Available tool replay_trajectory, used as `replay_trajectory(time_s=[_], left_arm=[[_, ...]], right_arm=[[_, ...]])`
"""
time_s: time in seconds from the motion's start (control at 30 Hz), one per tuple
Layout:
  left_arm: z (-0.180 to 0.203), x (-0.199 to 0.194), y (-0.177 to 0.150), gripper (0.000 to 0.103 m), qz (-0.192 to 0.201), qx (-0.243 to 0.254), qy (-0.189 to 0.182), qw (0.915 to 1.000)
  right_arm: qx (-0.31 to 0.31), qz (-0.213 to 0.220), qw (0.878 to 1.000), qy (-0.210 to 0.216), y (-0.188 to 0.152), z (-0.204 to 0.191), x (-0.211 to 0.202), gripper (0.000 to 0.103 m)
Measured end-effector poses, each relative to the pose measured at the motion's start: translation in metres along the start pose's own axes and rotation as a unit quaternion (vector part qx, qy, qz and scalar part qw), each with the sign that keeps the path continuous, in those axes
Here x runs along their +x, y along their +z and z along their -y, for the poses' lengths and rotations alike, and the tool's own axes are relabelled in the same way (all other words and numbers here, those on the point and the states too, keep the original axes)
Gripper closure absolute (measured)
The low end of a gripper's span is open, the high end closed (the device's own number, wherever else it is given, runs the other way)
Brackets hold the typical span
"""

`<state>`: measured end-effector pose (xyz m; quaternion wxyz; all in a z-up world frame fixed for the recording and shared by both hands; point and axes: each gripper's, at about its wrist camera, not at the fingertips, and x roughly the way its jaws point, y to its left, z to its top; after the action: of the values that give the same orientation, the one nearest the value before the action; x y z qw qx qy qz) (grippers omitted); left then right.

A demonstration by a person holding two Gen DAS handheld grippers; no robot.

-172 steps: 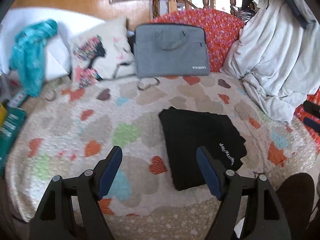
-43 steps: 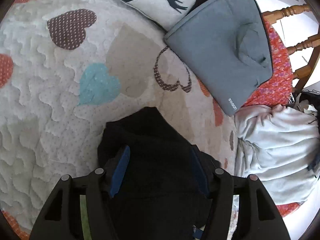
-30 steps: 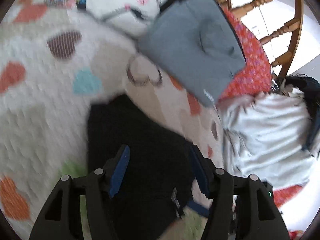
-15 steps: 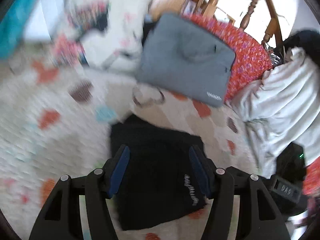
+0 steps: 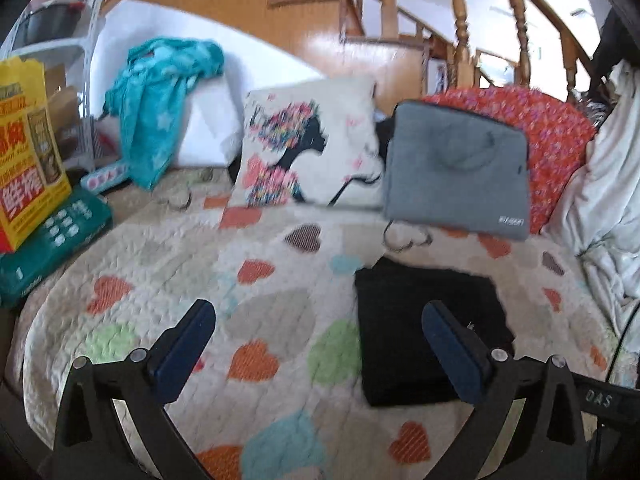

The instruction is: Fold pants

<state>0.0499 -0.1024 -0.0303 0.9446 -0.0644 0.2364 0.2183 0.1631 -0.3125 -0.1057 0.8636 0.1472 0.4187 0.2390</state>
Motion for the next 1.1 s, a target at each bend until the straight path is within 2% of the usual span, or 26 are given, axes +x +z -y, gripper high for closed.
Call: replay_trajectory(time_s=[0.07, 0.17, 0.47, 0.77, 1.1], left_arm=[[-0.002, 0.006, -0.001, 0.000, -0.021, 0.003, -0.002, 0.9998], [-0.004, 0.007, -0.004, 0.000, -0.028, 0.002, 0.000, 0.9996], [0.005, 0.023, -0.012, 0.000, -0.090, 0.008, -0.041, 0.9951], [0.014, 0.027, -0.019, 0.000, -0.108, 0.018, -0.050, 0.9927], [0.015, 0.032, -0.021, 0.000, -0.126, 0.015, -0.061, 0.9900]], right_arm=[[-0.013, -0.001, 1.000, -0.012, -0.008, -0.005, 0.000, 0.021], [-0.033, -0.004, 0.999, -0.025, -0.016, -0.013, 0.003, 0.021], [-0.054, -0.018, 0.998, -0.040, -0.023, -0.020, 0.016, 0.020], [-0.031, -0.031, 0.998, -0.040, -0.021, -0.009, 0.022, 0.019], [-0.044, -0.042, 0.997, -0.039, -0.024, -0.015, 0.029, 0.018]])
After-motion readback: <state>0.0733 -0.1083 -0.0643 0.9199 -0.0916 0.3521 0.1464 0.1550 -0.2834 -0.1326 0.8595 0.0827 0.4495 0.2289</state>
